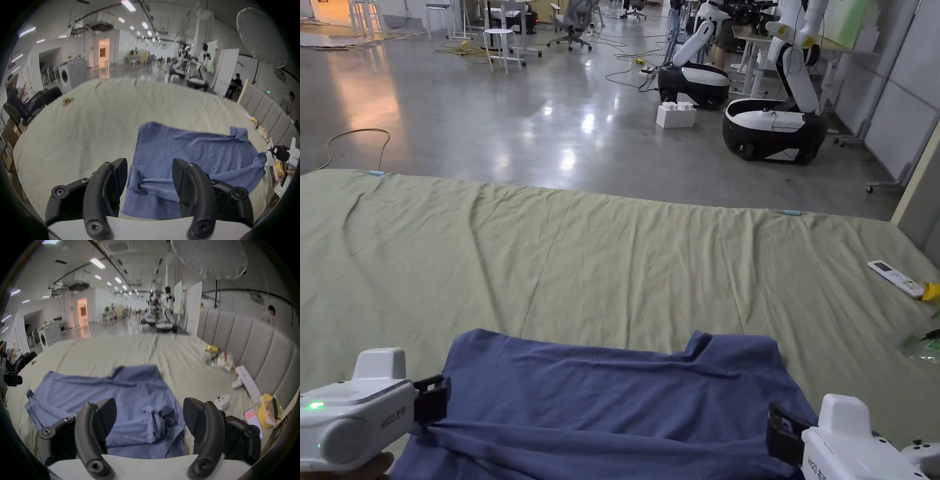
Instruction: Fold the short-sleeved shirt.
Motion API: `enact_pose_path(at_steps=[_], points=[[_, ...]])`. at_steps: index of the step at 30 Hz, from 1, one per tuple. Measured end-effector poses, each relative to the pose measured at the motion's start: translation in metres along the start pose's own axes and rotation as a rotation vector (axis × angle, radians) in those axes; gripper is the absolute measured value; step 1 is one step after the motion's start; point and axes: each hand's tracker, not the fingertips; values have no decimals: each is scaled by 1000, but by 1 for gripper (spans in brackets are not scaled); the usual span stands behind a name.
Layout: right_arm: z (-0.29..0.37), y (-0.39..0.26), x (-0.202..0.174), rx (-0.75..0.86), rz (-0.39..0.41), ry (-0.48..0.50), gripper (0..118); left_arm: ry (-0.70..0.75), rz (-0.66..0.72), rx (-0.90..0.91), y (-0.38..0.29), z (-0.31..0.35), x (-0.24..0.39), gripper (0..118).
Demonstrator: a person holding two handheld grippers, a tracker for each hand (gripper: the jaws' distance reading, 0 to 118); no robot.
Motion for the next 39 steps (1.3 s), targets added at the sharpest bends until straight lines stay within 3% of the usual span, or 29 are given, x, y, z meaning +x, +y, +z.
enact_pose_path(at_steps=[3,7,8,9,11,13,17,20,26,35,36,39], points=[[25,10,-17,143,16,-21,91,1,-53,115,-1,22,13,59],[61,24,-36,301,-37,-29,86,25,-94,279,-5,54,35,58],[69,28,-41,332,-28,-31,78,35,-105,324,-6,63,42,56],[77,29,-46,363,-30,-42,63,29,-112,349,-12,56,34,53],[89,32,-53,412,1,-25,18,36,-110,406,-13,68,39,25],[98,34,-61,473,46,-45,15,31,-99,448,-20,76,42,20],[105,27,-67,444,-2,-13,6,44,-117,493,-28,94,53,4],[105,24,-71,440,30,-25,2,53,-121,486,-31,96,49,2],[103,19,-64,414,23,-14,2,75,-110,376,-45,91,27,2],[94,-2,-55,308,32,2,2,77,-37,-98,-53,25,-33,6],[93,-5,-54,294,28,6,2,80,-14,-136,-51,15,-37,13],[89,-10,-53,260,31,10,2,53,6,-267,-45,-14,-43,57]])
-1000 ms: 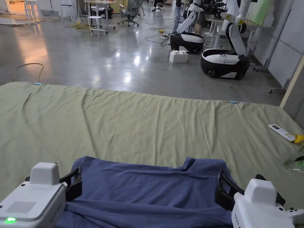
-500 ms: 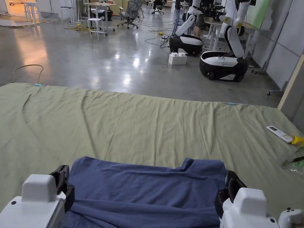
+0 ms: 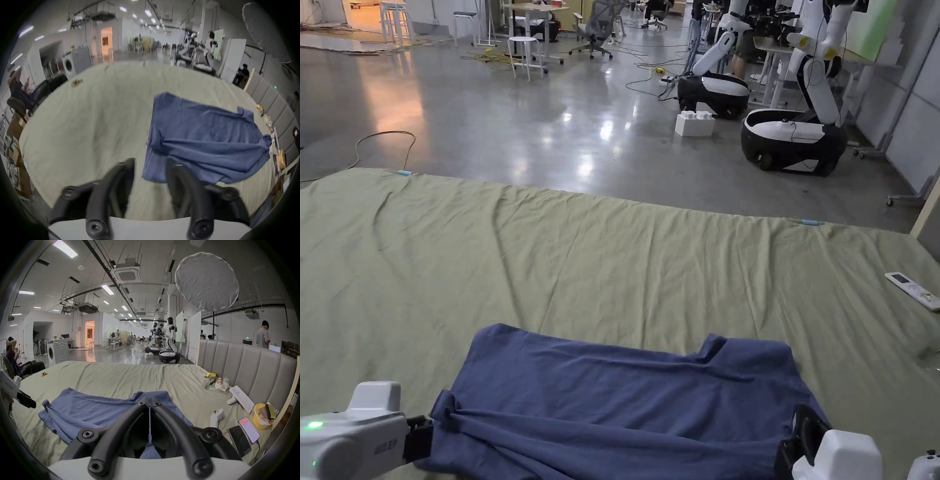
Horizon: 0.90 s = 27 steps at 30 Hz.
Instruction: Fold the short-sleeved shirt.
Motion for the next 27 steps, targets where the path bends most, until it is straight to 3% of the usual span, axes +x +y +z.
enact_pose_path(at_steps=[1,9,12,14,16,19,27], points=[[0,-2,1,-11,-5,0,2,-4,-4,-45,3,-7,1,62],[-2,-15,9,-87,14,-20,2,57,-80,-235,9,-49,21,65],[-4,-21,12,-119,31,-31,2,65,-80,-204,5,-48,24,65],[-6,-24,15,-139,20,-35,2,74,-108,-188,2,-51,21,55],[-8,-28,17,-155,11,-42,2,31,-125,-162,-2,-48,22,30],[-11,-33,22,-188,-10,-49,2,26,-157,-119,-12,-23,34,8],[-19,-37,57,-254,-9,-75,3,-44,-79,-38,-17,-15,8,5]])
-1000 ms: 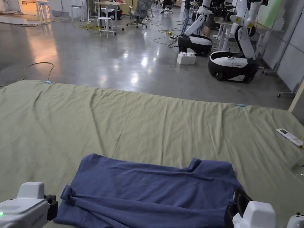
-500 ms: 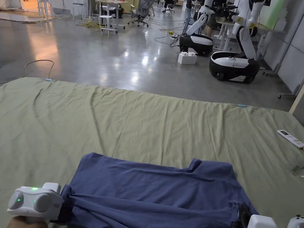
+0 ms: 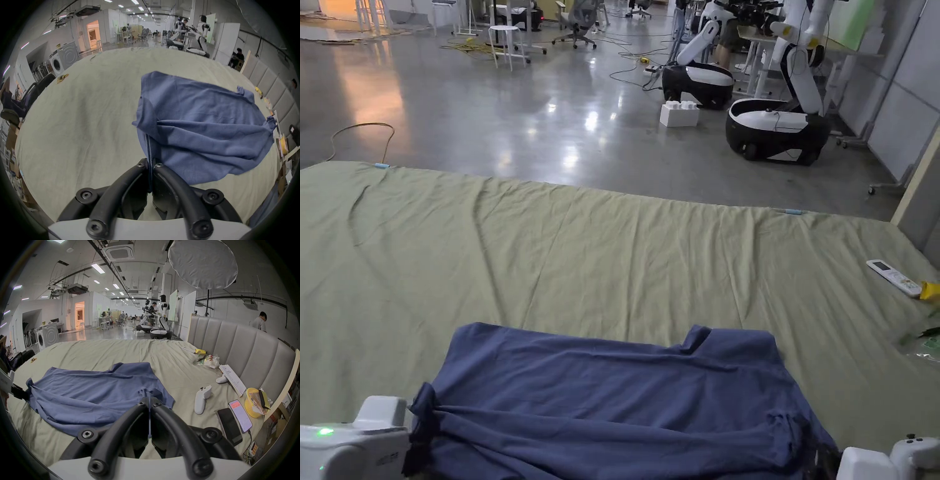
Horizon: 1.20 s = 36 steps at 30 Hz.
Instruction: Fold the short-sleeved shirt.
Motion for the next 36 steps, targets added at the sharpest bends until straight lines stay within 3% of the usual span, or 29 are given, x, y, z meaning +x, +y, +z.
enact_pose_path(at_steps=[3,5,7,10,14,16,18,19,20,21,22,23,27,31,36], points=[[-16,0,18,-104,-3,-3,21,-36,41,37,-4,13,-5,5],[-30,-1,28,-181,-3,24,42,-48,56,46,-7,17,-9,5],[-47,-4,35,-250,-14,61,45,-47,48,57,-10,20,-7,5],[-74,-11,37,-354,20,82,74,-47,21,52,-15,17,-7,4],[-113,-28,35,-469,72,91,81,-35,12,30,-18,8,-4,5],[-128,-39,32,-530,89,104,78,-28,16,21,-21,9,2,5],[-128,-48,29,-505,53,160,75,-20,19,9,-23,4,4,5],[-123,-47,28,-491,63,126,71,-18,20,7,-24,5,5,5],[-121,-45,27,-492,68,130,63,-17,19,3,-25,4,6,5],[-120,-45,28,-487,66,135,48,-15,18,1,-27,3,8,5],[-117,-44,28,-474,65,146,22,-13,19,-1,-27,2,9,5],[-114,-43,28,-459,77,150,13,-14,22,0,-29,4,9,5],[-106,-38,25,-450,141,161,7,-18,16,21,-25,15,12,5],[-80,-10,18,-415,113,143,7,-39,34,60,-10,32,4,5],[-63,31,22,-384,135,144,7,-86,38,144,24,66,-4,5]])
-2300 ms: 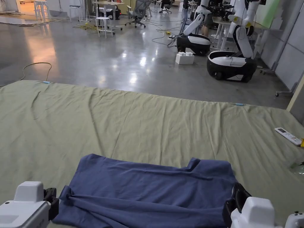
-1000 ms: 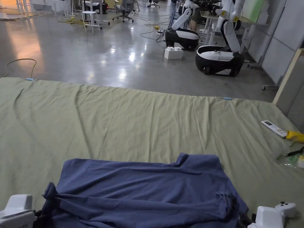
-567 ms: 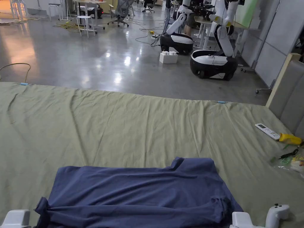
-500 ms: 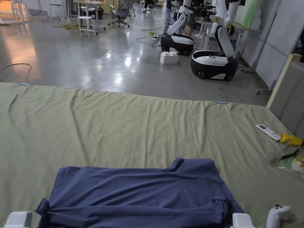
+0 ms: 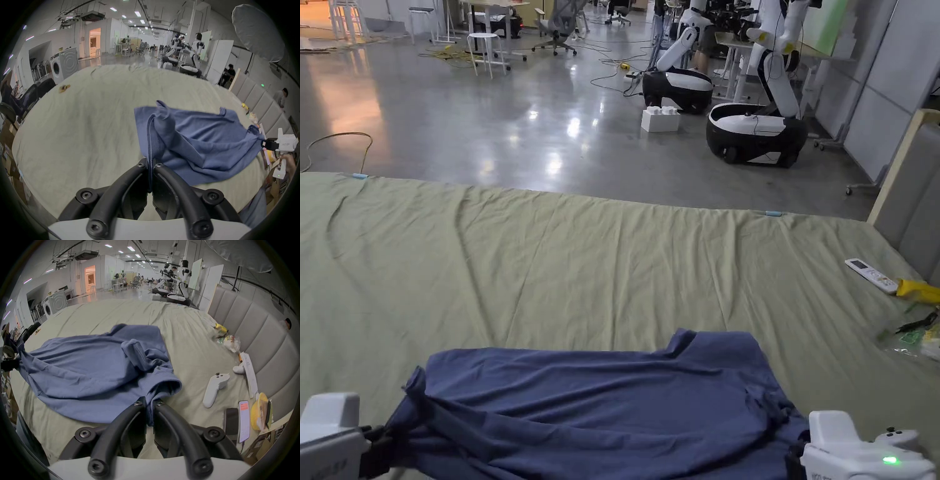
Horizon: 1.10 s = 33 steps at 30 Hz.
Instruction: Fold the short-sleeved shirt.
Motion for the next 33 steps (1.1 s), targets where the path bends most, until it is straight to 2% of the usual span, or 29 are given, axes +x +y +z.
enact_pose_path(at_steps=[6,10,17,21,27,31,32,33], points=[[38,16,14,37,6,-13,7,8,-6,57,23,32,-7,5],[52,-2,18,12,22,-2,7,16,-8,32,7,42,-15,4],[49,-80,-7,-129,91,6,7,76,-34,-121,-78,35,-17,5],[37,-121,-17,-190,85,-8,7,103,-29,-185,-119,26,-20,5],[35,-150,-43,-180,93,-46,7,127,2,-203,-135,21,-15,4],[37,-146,-50,-149,100,-69,14,132,-9,-192,-131,19,-14,5],[40,-143,-49,-142,91,-85,19,128,-9,-192,-129,20,-13,5],[43,-140,-46,-129,84,-105,31,122,-8,-192,-125,22,-12,6]])
